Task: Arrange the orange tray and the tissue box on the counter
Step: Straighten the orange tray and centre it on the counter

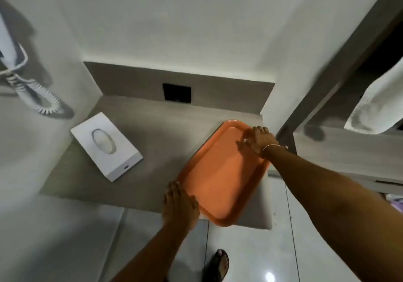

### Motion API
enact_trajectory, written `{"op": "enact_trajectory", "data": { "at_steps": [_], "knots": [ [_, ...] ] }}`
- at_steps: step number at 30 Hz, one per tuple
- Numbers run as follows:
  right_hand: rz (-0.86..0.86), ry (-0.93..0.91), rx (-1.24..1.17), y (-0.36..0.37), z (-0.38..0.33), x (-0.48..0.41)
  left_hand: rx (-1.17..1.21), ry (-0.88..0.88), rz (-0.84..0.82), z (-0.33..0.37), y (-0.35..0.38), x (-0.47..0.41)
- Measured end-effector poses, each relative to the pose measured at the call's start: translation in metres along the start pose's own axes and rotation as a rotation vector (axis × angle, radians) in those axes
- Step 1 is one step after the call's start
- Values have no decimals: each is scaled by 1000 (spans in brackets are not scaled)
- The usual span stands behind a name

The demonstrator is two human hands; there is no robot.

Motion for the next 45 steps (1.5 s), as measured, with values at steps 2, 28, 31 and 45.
{"op": "enact_trajectory", "data": {
  "at_steps": [2,28,31,45],
  "knots": [
    [-4,33,-7,3,11,-1,17,-62,-54,8,14,12],
    [-108,227,-498,13,49,-4,760,-286,-50,32,1,-6],
    [-84,278,-591,14,44,4,810,-322,-35,12,-22,-30],
    [89,549,-827,19,-8,6,832,-134,-219,-44,-120,-210]
  ]
}}
Point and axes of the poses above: each hand's wrist, its own x-axis away from the middle knuckle, its own y-axis out of the palm, z = x × y, the point moved 8 cm from there along -x, towards the middle knuckle, and after that the axes turned 2 degrees about z, right-handed, at the moved point
